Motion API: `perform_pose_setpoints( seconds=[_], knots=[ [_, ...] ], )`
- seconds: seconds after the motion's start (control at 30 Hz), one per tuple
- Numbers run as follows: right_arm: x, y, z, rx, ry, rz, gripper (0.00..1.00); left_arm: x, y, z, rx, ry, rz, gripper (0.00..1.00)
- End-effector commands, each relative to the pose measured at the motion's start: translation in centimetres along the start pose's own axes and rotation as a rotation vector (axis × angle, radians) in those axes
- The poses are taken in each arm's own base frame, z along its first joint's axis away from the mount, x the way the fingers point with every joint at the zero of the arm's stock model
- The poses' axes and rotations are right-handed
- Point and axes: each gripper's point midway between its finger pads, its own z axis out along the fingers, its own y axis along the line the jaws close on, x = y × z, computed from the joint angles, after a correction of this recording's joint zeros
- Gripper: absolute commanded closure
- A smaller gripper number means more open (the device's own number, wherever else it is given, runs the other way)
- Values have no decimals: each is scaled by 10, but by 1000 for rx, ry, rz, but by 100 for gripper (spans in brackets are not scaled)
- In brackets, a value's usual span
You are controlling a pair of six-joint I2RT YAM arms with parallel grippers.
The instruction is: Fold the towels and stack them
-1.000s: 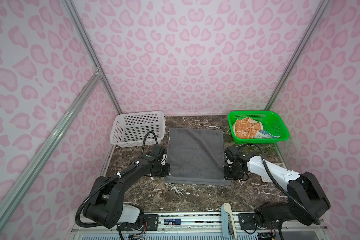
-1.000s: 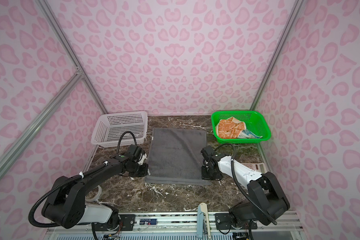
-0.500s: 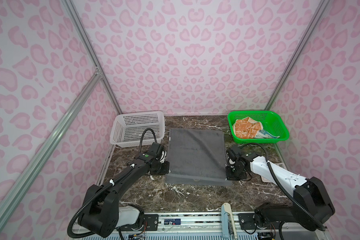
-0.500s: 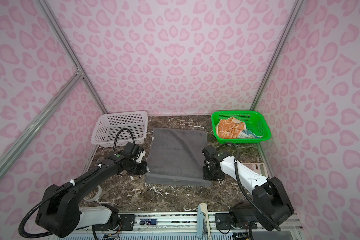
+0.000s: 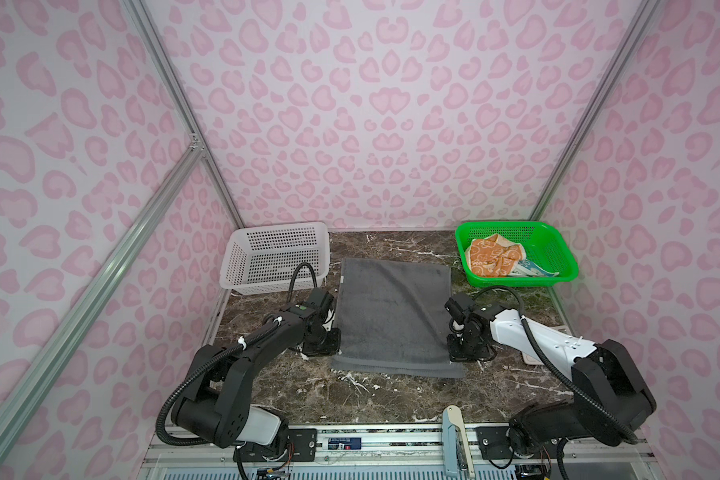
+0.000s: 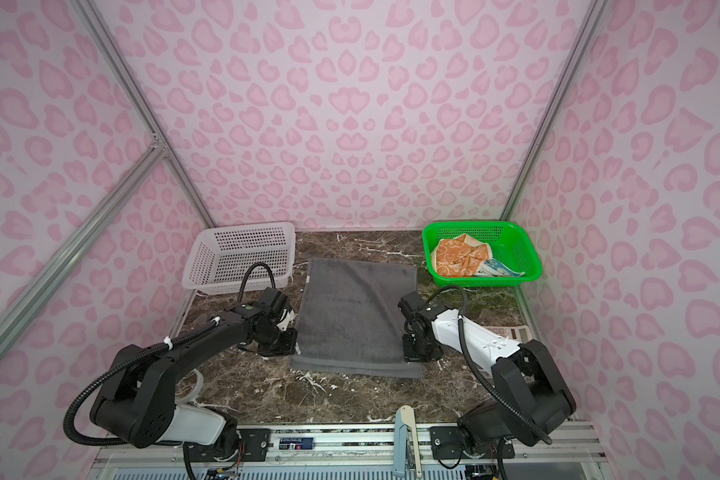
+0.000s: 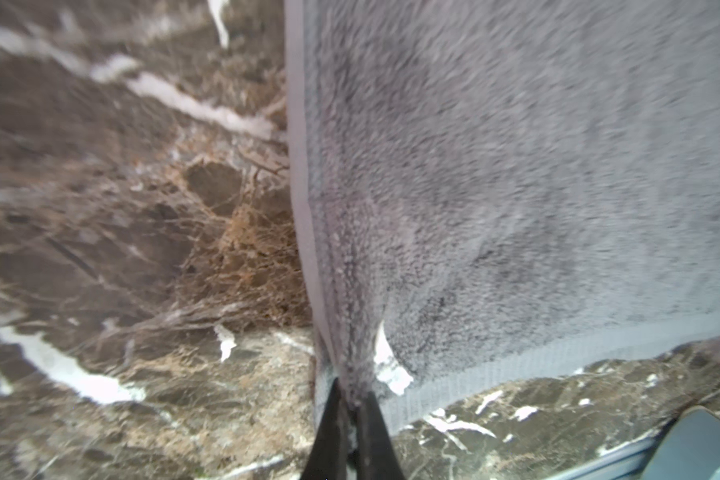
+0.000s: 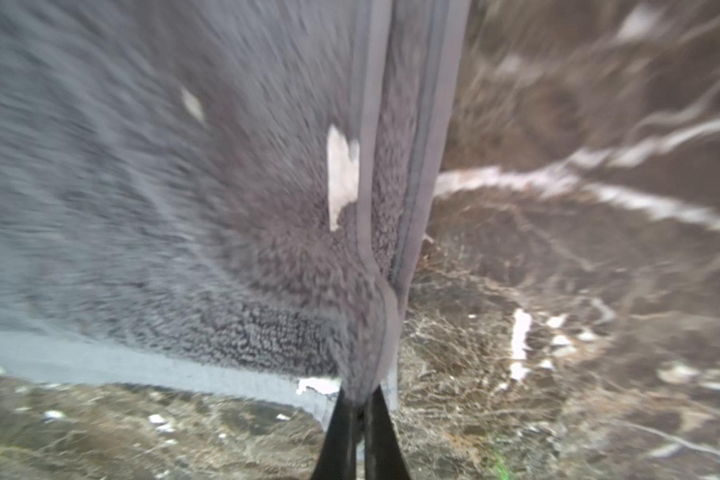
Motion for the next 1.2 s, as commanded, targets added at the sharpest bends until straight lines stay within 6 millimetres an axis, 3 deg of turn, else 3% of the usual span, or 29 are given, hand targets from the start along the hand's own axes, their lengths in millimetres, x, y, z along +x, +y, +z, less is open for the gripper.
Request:
perform_pose_setpoints(
  seconds=[0.0,0.1,0.37,0.57,0.7,0.8,0.9,1.07,1.17],
  knots=[
    [1,-5,-18,17,-24,-9,100,-5,-4,-24,2,-46,19,97],
    [13,-9,-19,16,-3,11,100,-2,-7,-27,25,-60,13,97],
    [50,-14,19,55,129,24,100,26,11,9,-24,55,-46,97],
    [51,-15,37,137,166,-24,100,31,18,27,-68,111,-59,97],
    [47,-21,38,178,145,-30,100,39,25,37,-99,149,-66,97],
    [40,-25,34,195,114,-23,94,42,29,41,-127,175,-68,95],
    [32,-26,27,192,92,-19,81,38,30,36,-148,172,-68,82],
    [3,-16,-3,133,-22,-38,57,16,21,6,-152,85,-46,51],
    [-23,-7,-20,72,-118,-39,53,-2,13,-15,-148,24,-26,45]
  ],
)
